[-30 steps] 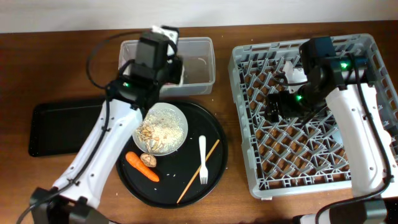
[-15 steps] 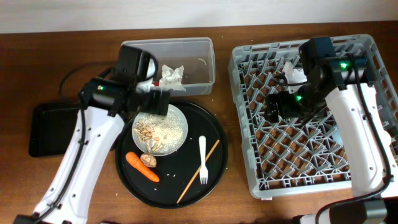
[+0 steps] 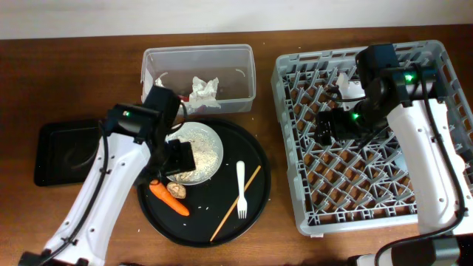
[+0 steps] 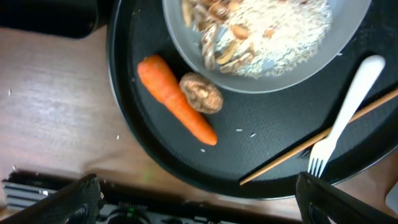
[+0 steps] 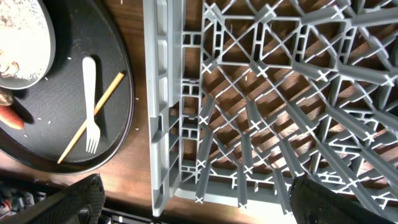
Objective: Sort waste into correct bins and load items into the dishwasher rack
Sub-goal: 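Grasp the carrot with the left gripper and place it on the black tray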
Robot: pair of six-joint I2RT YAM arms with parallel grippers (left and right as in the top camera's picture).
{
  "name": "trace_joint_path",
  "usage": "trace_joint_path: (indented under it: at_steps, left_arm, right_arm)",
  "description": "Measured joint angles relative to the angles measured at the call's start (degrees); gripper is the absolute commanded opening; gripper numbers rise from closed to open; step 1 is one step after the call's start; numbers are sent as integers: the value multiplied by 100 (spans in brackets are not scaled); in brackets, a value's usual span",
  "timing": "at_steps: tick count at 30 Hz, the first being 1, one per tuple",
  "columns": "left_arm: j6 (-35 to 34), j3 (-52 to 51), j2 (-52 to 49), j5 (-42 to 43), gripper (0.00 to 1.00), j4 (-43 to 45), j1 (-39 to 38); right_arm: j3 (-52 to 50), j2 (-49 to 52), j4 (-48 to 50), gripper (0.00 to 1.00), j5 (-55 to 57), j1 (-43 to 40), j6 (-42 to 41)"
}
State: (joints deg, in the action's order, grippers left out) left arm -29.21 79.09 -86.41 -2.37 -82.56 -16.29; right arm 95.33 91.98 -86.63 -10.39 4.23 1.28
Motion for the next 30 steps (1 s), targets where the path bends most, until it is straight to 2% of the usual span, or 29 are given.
trace_joint_path:
  at_steps: [3,7,11,15,18,19,22,23,27,30]
  left_arm:
    - [-302,-623,363,48,99,385,155]
    - [-927,-2291,352,227,99,1526,175]
    - [-1095,-3285,354,308,99,2756,175]
    - [-1097,-3884,354,369,98,3388,175]
    - [-1104,-3945,354,372,89,3512,175]
    - [-1121,-3945,354,369,77,3530,175]
    - [-1137,-3945,354,389,54,3530,175]
    - [-1132,-3945,354,387,44,3530,175]
    - [-1150,-3945,354,365,34,3528,175]
    - [-1178,-3947,354,352,16,3473,175]
  right_arm:
    - [0,0,7,98,0,0,-2]
    - [0,0,-2,98,2,0,0]
    - [0,0,-4,98,2,0,4]
    - [0,0,-4,98,2,0,4]
    - [0,0,-9,98,2,0,0]
    - [0,0,-9,98,2,0,2]
    - [0,0,-9,98,2,0,4]
    - [0,0,-9,98,0,0,0]
    - [0,0,-9,98,0,0,2]
    - [0,0,-7,98,2,0,2]
